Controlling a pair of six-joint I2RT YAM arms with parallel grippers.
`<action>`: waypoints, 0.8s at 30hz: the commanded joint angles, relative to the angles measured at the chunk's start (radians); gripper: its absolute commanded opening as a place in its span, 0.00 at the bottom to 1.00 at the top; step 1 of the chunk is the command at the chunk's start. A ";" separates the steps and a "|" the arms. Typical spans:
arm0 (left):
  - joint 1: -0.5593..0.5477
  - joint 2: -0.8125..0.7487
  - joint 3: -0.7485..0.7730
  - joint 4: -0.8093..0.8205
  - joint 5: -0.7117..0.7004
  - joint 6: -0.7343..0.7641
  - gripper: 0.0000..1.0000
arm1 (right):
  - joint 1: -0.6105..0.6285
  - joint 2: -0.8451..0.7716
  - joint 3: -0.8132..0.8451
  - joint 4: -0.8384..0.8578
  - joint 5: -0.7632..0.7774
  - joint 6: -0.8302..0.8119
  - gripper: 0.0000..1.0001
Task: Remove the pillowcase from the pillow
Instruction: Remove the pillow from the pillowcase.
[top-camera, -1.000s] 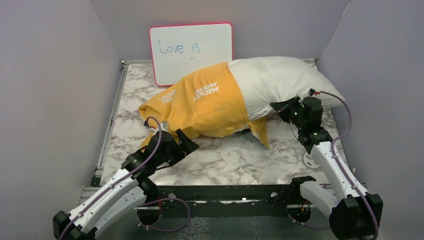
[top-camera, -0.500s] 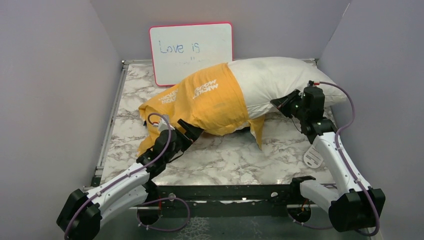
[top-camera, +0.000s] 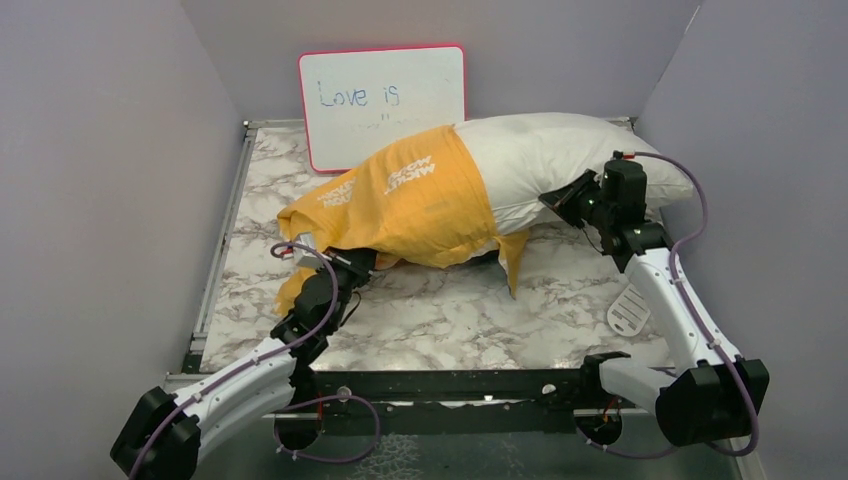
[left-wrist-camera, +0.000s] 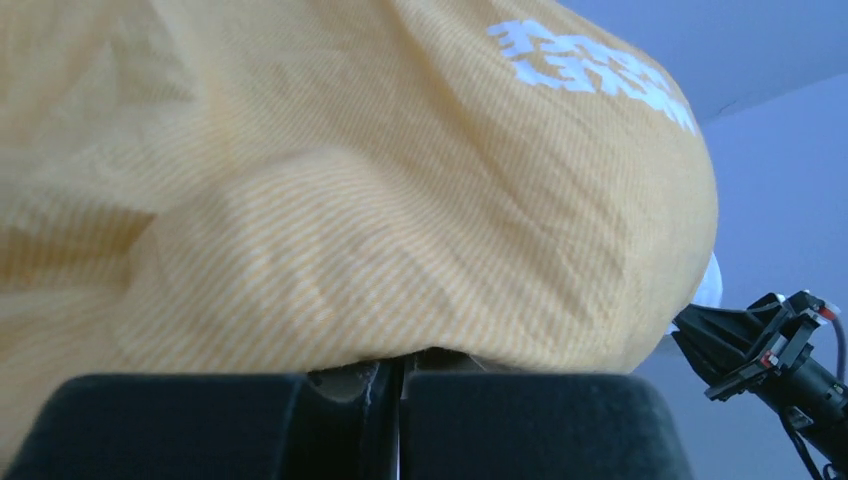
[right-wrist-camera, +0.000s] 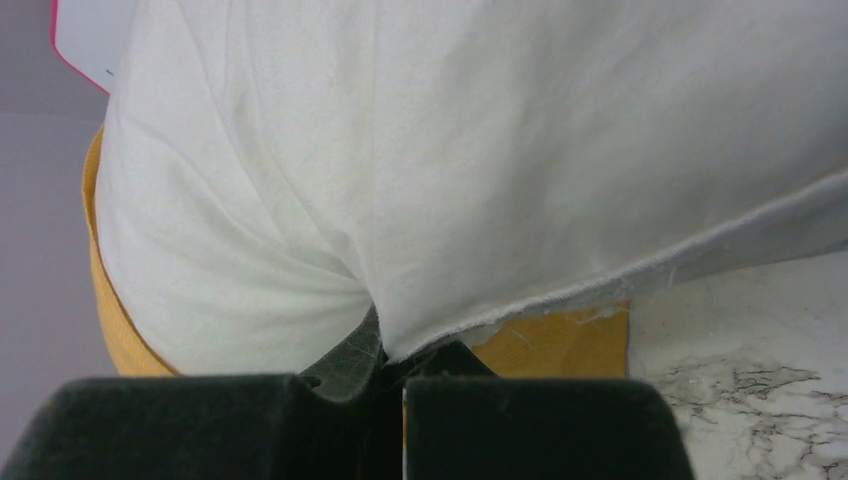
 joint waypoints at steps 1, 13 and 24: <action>0.006 -0.058 0.046 0.021 -0.068 0.169 0.00 | -0.007 0.014 0.100 0.064 0.023 -0.032 0.01; 0.006 -0.139 0.224 -0.630 0.161 0.018 0.85 | -0.006 0.093 0.194 0.045 0.039 -0.064 0.01; 0.006 -0.227 0.028 -0.335 0.291 -0.400 0.99 | -0.007 0.156 0.254 0.046 0.011 -0.076 0.01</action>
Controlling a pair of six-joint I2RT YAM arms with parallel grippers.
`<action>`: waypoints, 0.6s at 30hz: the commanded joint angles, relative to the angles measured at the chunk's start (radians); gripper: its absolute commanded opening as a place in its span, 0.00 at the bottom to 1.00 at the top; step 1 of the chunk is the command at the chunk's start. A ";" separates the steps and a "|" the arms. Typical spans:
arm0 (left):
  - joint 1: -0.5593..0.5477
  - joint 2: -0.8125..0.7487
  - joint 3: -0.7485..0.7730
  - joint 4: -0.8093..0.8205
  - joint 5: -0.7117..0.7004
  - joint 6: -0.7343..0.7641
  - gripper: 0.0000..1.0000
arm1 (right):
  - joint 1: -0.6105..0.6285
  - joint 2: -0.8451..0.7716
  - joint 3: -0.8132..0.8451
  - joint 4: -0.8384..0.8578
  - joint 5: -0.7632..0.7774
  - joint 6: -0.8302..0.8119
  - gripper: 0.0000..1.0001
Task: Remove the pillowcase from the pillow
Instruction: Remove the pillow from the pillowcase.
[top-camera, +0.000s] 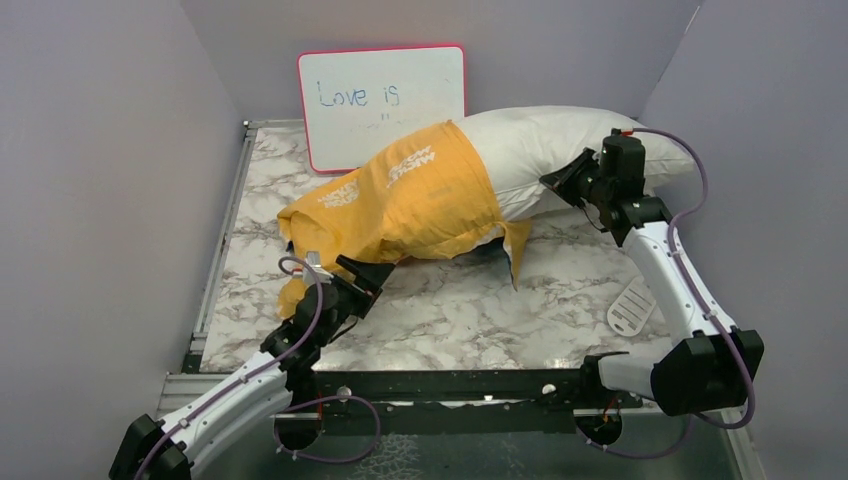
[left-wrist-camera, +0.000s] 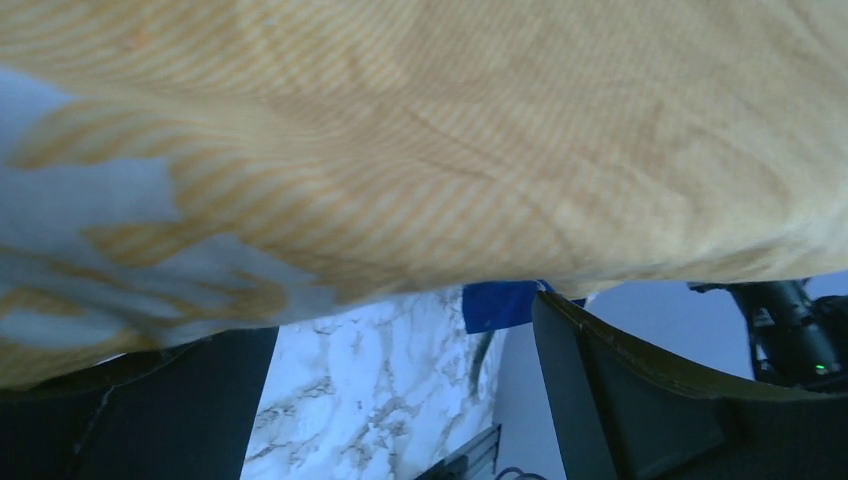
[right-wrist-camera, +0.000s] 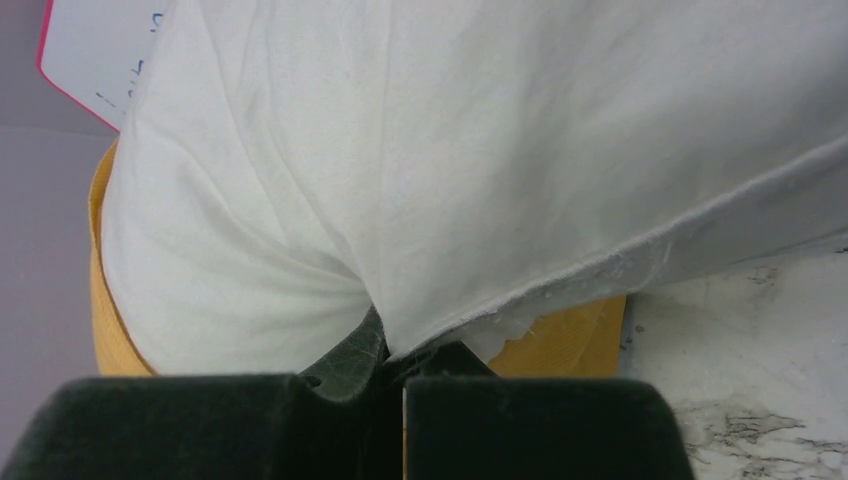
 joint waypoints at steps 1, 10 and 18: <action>0.001 -0.038 0.114 -0.026 0.062 -0.098 0.99 | -0.005 0.016 0.076 0.093 -0.010 -0.023 0.01; 0.001 -0.197 0.227 -0.212 -0.203 -0.159 0.99 | -0.005 0.035 0.071 0.092 -0.016 -0.018 0.01; 0.000 -0.001 0.325 -0.403 -0.246 -0.440 0.99 | -0.005 0.046 0.081 0.089 -0.026 -0.011 0.01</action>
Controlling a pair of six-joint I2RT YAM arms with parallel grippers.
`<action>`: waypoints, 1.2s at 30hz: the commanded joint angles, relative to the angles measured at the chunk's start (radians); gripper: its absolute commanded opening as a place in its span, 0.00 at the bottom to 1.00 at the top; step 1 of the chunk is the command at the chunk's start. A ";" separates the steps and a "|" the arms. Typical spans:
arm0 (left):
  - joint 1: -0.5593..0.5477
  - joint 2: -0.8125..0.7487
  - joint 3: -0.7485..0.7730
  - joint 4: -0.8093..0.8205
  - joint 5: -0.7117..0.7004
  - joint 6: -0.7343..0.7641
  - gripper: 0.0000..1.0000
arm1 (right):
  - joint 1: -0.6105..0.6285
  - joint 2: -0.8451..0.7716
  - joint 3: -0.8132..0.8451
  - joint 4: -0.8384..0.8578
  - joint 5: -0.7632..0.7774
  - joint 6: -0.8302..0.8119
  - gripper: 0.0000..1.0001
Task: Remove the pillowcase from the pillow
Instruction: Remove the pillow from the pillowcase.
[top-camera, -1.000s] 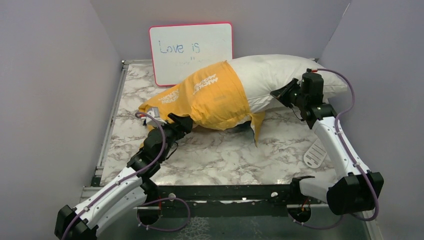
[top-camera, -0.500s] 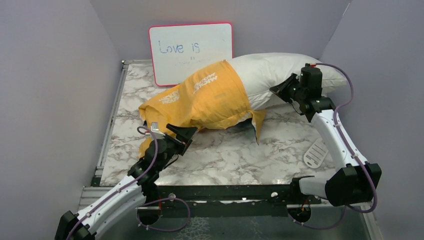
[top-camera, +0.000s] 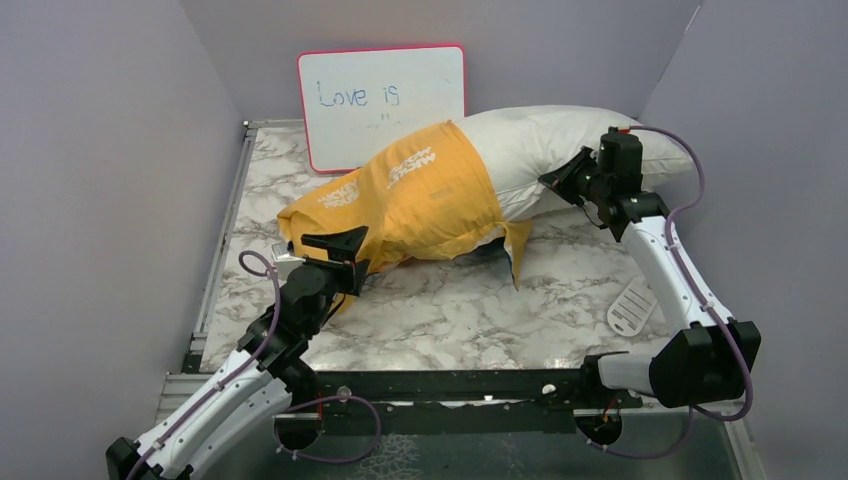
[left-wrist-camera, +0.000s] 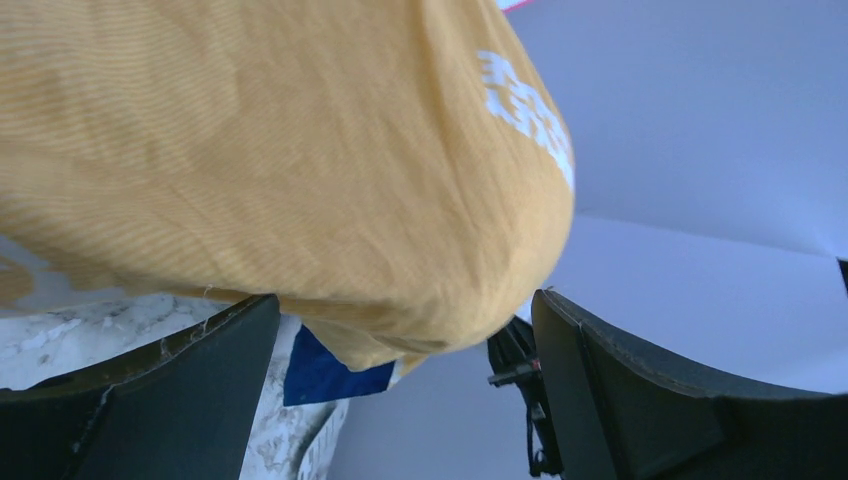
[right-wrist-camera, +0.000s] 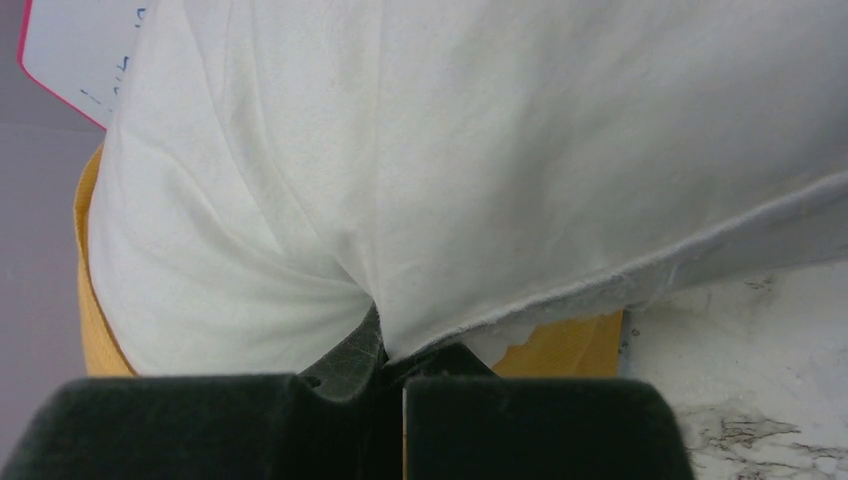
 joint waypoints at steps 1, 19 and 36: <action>0.000 0.136 0.041 -0.092 -0.045 -0.210 0.99 | -0.005 0.003 0.054 0.098 -0.017 0.003 0.01; 0.109 0.476 0.090 0.120 -0.101 -0.029 0.30 | -0.005 -0.025 0.050 0.067 0.038 -0.020 0.01; 0.158 0.126 0.308 -0.459 -0.334 0.644 0.00 | -0.080 -0.050 -0.002 0.010 0.234 -0.098 0.01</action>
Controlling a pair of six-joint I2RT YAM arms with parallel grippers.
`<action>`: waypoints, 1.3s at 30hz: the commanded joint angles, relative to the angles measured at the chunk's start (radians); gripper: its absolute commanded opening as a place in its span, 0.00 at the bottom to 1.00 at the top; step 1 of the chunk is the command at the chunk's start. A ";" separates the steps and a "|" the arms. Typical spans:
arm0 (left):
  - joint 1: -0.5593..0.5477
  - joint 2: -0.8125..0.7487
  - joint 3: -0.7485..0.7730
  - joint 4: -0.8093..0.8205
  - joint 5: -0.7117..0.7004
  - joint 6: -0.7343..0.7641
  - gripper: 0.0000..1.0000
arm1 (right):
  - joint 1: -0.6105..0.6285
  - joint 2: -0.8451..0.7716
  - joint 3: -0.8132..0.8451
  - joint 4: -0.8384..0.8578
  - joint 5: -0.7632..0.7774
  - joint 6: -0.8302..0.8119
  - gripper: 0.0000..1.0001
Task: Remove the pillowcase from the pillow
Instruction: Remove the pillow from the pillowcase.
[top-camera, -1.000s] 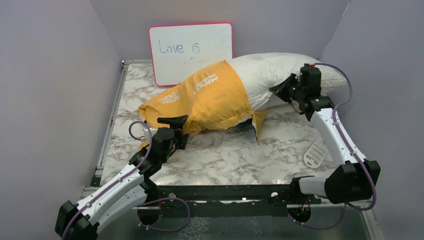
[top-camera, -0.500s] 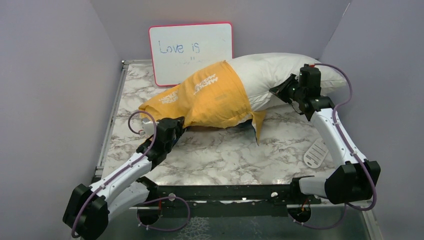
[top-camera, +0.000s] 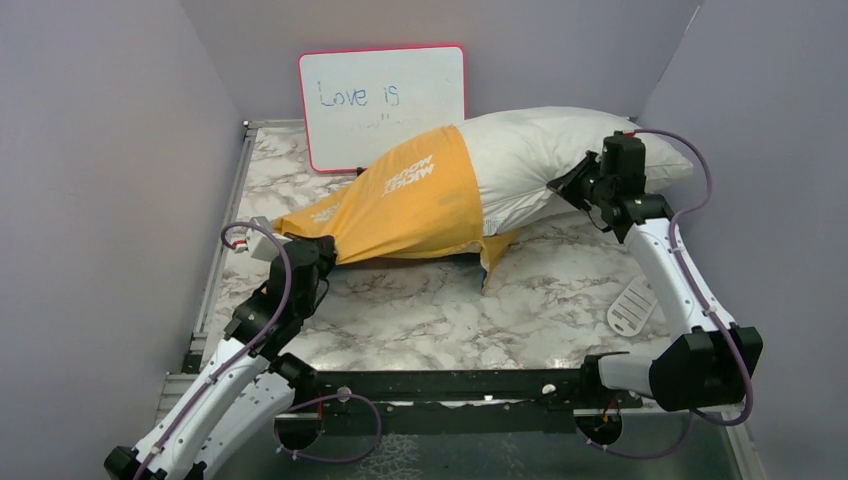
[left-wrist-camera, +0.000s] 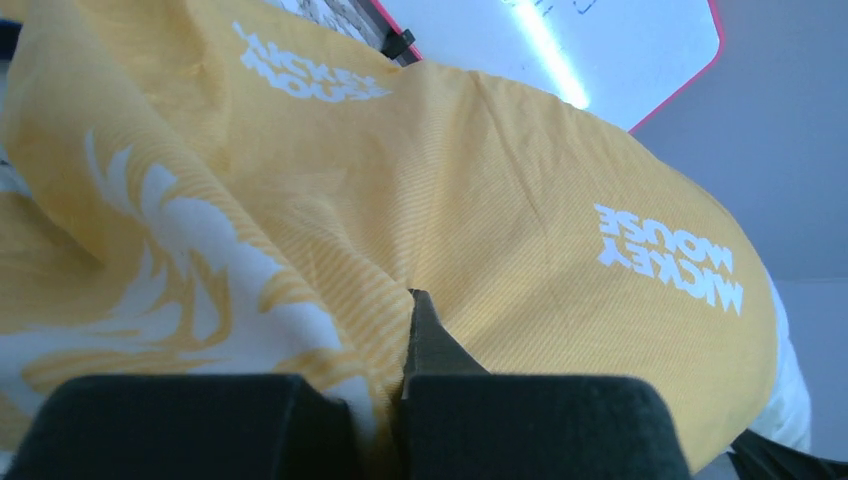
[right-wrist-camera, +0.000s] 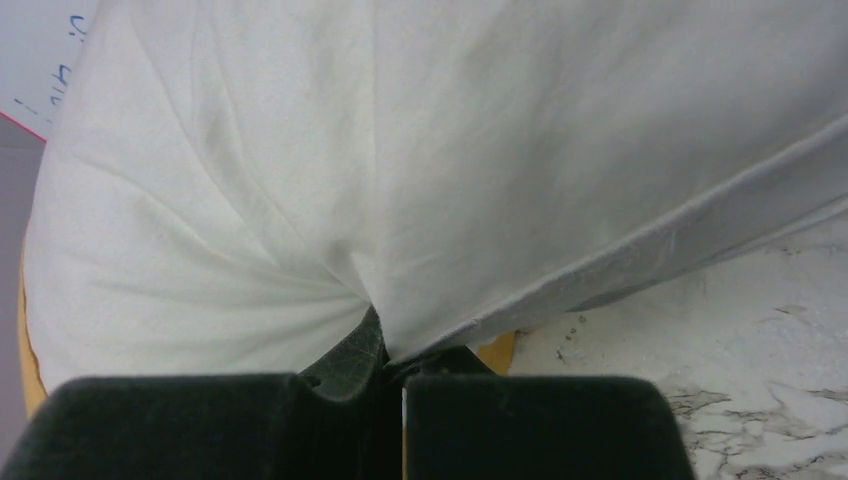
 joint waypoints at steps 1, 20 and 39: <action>0.022 -0.022 0.090 -0.181 -0.148 0.209 0.00 | -0.062 -0.044 -0.010 0.073 0.157 -0.048 0.01; 0.022 0.050 0.352 -0.232 -0.013 0.599 0.99 | -0.064 -0.195 -0.084 -0.175 0.254 -0.100 0.12; 0.376 0.676 0.574 0.051 0.699 0.711 0.99 | -0.028 -0.036 0.164 -0.019 -0.516 -0.338 0.69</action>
